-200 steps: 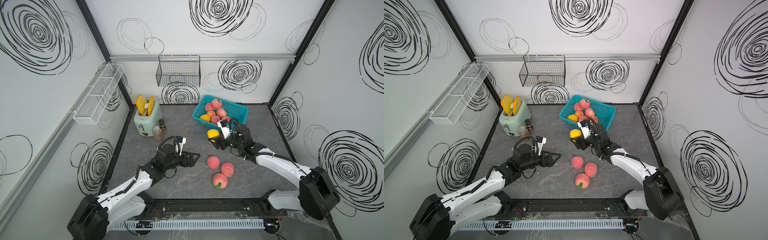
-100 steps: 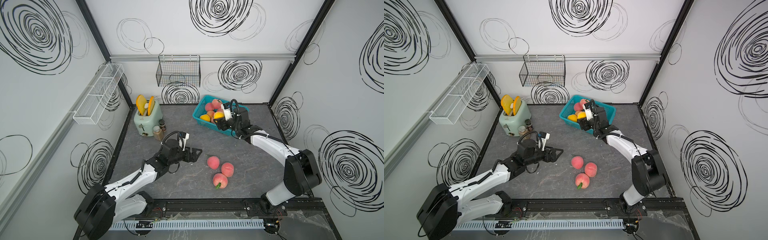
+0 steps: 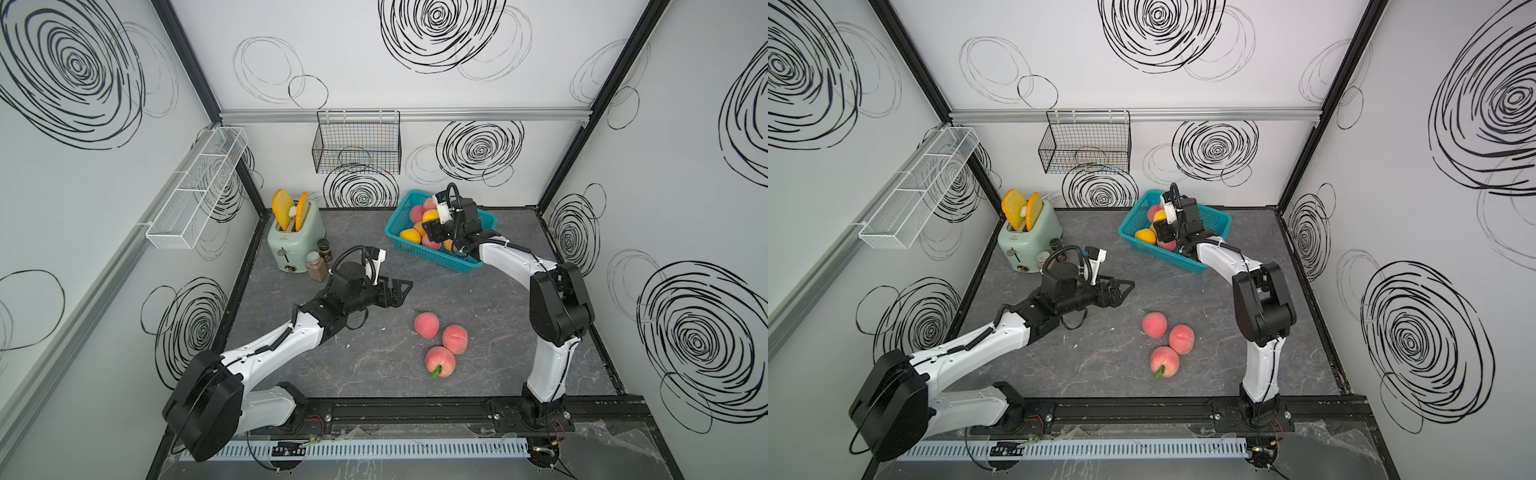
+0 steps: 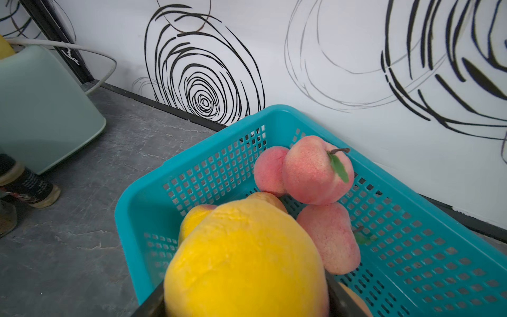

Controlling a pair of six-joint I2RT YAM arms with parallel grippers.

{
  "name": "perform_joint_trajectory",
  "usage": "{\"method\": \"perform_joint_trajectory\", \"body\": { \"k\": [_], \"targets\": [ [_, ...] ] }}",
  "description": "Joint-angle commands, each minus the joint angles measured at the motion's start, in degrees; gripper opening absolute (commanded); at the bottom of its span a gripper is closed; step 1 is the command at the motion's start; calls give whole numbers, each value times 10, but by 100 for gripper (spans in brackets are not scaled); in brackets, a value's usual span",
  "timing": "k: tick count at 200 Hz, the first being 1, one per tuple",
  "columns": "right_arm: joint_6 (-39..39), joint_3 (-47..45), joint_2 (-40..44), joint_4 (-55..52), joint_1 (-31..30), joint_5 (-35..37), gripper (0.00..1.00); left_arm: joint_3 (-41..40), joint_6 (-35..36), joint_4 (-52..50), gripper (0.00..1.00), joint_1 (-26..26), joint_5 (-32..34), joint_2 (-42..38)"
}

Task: Put the peaches into the basket
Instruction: Place the peach in the basket.

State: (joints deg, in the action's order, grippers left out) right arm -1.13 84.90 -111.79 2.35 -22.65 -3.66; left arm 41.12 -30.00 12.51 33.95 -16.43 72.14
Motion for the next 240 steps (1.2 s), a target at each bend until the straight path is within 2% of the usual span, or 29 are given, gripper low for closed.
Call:
{"method": "perform_joint_trajectory", "body": {
  "k": [1,51,129,240],
  "targets": [
    [-13,41,-27,-3,3,6,67,26,-2,37,98,-1,-1,18],
    [-25,104,-93,-9,11,25,67,47,5,36,98,1,4,53],
    [-41,154,-149,-15,22,41,67,55,3,51,98,3,-1,91],
    [-39,165,-175,-24,28,36,69,54,3,57,98,4,-2,108]
  ]
}}
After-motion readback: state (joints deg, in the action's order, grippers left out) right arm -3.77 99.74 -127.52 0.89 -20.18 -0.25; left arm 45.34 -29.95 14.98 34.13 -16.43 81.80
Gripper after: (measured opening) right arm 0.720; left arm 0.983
